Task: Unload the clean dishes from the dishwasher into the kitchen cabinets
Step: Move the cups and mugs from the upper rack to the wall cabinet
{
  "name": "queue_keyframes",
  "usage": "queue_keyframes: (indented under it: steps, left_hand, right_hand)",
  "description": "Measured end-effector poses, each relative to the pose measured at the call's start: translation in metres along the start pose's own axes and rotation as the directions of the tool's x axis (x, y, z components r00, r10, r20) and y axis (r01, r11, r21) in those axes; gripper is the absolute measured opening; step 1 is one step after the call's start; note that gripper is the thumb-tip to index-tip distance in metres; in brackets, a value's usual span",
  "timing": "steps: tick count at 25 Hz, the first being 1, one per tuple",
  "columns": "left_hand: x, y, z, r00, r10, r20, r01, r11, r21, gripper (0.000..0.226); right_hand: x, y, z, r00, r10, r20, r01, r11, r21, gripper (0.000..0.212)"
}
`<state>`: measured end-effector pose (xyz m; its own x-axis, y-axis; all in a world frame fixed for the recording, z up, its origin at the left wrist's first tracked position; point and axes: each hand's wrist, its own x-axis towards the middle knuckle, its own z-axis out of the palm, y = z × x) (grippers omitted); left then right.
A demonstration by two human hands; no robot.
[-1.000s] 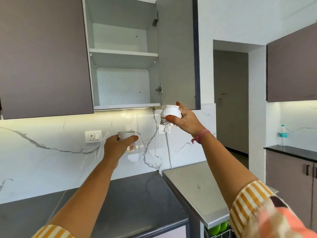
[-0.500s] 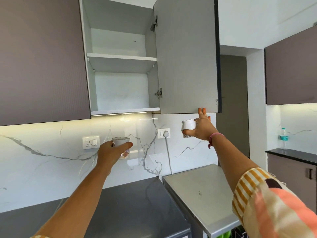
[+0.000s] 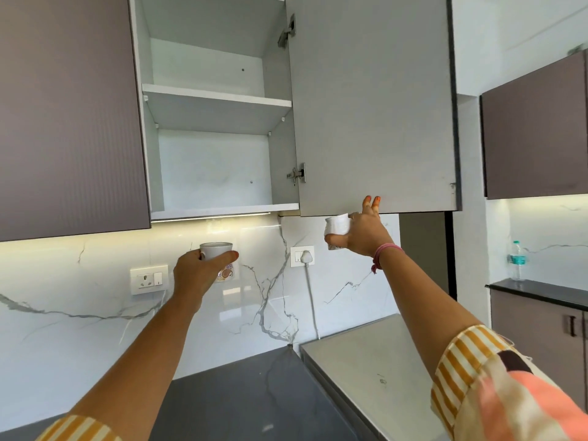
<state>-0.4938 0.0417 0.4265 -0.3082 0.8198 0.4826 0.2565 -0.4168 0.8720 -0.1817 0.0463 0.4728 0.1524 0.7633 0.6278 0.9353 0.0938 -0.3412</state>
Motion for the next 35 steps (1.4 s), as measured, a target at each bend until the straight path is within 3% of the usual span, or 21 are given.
queue_keyframes:
  steps: [4, 11, 15, 17, 20, 24, 35]
  left_hand:
    - [0.048, -0.004, 0.008, 0.999, 0.044, -0.002, -0.044, 0.999, -0.022, 0.025]
    - [0.118, -0.011, -0.003, 0.993, 0.088, -0.076, -0.091, 0.995, -0.038, 0.037]
    - [0.169, -0.01, -0.012, 0.982, 0.147, -0.118, -0.151, 0.988, -0.032, 0.03]
    - [0.191, -0.006, -0.014, 0.974, 0.178, -0.143, -0.184, 0.983, -0.03, 0.027]
    - [0.229, -0.002, -0.011, 0.958, 0.204, -0.201, -0.205, 0.979, 0.015, 0.041]
    - [0.271, -0.002, -0.001, 0.942, 0.21, -0.263, -0.195, 0.977, 0.083, 0.047]
    - [0.337, -0.018, -0.005, 0.946, 0.191, -0.262, -0.104, 0.944, 0.313, 0.06]
  right_hand:
    - [0.031, -0.024, 0.031, 1.0, 0.023, -0.01, -0.022, 0.997, 0.077, 0.082]
    - [0.076, -0.077, 0.089, 0.999, -0.032, 0.012, 0.028, 0.97, 0.242, 0.11]
    - [0.112, -0.105, 0.118, 0.997, -0.072, -0.033, 0.079, 0.892, 0.446, 0.08]
    - [0.135, -0.118, 0.131, 0.993, -0.097, -0.067, 0.117, 0.842, 0.526, 0.053]
    - [0.169, -0.146, 0.139, 0.986, -0.144, -0.081, 0.164, 0.777, 0.608, 0.03]
    - [0.216, -0.18, 0.147, 0.975, -0.206, -0.089, 0.214, 0.731, 0.648, 0.036]
    - [0.276, -0.226, 0.196, 0.934, -0.343, 0.101, 0.2, 0.735, 0.648, 0.05]
